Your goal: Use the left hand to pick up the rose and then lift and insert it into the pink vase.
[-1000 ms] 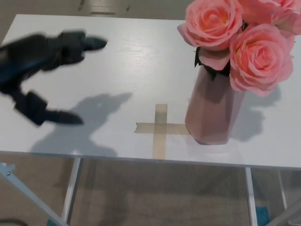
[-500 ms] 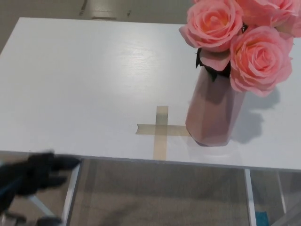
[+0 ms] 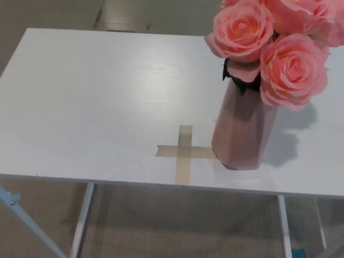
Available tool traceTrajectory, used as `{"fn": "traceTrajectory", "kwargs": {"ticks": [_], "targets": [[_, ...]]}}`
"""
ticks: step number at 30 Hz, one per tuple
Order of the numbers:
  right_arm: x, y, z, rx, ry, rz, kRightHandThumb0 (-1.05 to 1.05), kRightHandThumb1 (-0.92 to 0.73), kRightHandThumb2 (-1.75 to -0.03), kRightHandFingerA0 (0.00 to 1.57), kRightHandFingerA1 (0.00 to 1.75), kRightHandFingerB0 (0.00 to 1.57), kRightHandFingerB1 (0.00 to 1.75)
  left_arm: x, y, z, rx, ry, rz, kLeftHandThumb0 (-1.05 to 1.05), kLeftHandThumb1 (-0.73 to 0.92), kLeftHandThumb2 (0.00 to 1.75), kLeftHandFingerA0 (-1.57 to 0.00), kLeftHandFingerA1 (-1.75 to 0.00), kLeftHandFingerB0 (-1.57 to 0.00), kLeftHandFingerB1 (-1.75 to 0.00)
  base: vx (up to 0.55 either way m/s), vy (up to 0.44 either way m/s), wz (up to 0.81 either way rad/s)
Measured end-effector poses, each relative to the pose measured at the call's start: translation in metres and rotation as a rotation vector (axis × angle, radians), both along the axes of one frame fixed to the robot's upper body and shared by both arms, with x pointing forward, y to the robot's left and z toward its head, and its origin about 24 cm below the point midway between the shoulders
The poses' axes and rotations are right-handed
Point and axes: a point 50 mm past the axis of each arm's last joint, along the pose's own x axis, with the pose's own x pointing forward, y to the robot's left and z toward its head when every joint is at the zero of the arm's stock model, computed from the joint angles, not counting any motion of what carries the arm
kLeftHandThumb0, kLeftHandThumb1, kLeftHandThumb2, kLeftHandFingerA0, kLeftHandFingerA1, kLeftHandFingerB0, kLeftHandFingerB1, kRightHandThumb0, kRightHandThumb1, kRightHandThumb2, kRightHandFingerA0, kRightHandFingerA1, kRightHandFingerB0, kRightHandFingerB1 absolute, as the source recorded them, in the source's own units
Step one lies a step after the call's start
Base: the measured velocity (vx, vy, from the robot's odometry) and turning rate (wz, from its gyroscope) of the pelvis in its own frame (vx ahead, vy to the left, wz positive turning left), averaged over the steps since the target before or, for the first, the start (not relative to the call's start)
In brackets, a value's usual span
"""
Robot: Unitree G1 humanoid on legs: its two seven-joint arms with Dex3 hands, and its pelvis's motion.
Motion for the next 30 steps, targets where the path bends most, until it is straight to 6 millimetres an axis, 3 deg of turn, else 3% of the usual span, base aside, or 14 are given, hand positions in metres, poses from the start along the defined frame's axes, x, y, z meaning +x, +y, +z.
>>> {"fn": "traceTrajectory", "kwargs": {"ticks": [2, 3, 16, 30], "targets": [[-0.002, 0.000, -0.001, -0.001, 0.006, 0.000, -0.32, -0.65, -0.59, 0.67, 0.50, 0.56, 0.44, 0.002, 0.001, -0.010, 0.003, 0.025, 0.041, -0.52, 0.56, 0.58, -0.44, -0.36, -0.36, -0.33, 0.00, 0.000, 0.00], [-0.003, 0.000, -0.001, -0.001, 0.007, -0.001, -0.32, -0.65, -0.59, 0.67, 0.50, 0.56, 0.44, 0.003, 0.001, -0.014, 0.004, 0.033, 0.056, -0.53, 0.43, 0.82, -0.41, -0.52, -0.26, -0.44, 0.00, 0.000, 0.00], [-0.004, 0.000, -0.001, 0.005, 0.005, -0.014, -0.33, -0.64, -0.58, 0.66, 0.49, 0.57, 0.45, 0.010, 0.001, -0.065, 0.092, 0.201, 0.210, -0.63, 0.46, 0.83, -0.34, -0.49, -0.19, -0.40, 0.00, 0.000, 0.00], [0.000, -0.001, 0.000, 0.012, -0.007, -0.016, -0.34, -0.65, -0.58, 0.69, 0.50, 0.57, 0.45, 0.008, 0.007, -0.079, 0.271, 0.208, 0.235, -0.55, 0.43, 0.81, -0.36, -0.50, -0.25, -0.43, 0.00, 0.000, 0.00]]}}
